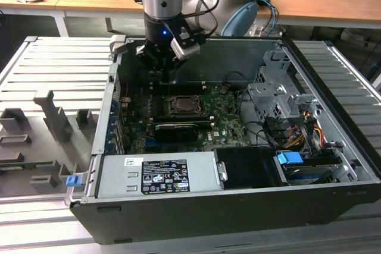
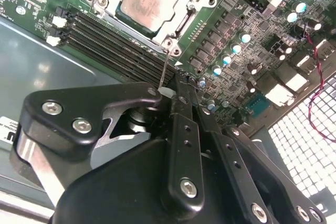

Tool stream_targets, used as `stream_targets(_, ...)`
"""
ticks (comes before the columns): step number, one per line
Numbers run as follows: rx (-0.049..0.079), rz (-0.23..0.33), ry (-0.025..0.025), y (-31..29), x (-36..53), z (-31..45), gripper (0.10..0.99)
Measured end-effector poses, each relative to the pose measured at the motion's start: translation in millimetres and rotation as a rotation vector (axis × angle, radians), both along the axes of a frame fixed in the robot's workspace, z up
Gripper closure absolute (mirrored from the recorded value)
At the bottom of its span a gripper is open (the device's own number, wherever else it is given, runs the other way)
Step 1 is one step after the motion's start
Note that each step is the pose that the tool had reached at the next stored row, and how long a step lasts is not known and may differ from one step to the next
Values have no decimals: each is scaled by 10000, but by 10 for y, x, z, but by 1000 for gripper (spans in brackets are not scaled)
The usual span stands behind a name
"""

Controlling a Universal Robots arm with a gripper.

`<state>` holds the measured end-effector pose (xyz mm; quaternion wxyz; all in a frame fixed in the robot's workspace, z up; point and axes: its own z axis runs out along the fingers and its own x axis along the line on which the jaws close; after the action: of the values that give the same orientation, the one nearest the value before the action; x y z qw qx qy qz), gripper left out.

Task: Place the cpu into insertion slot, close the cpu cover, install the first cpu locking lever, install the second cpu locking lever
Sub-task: 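Install the first cpu locking lever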

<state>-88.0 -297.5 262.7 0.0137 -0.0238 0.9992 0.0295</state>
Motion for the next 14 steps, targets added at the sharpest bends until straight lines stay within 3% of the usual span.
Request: stream_targets(14,0,0,0,0,25,0,980)
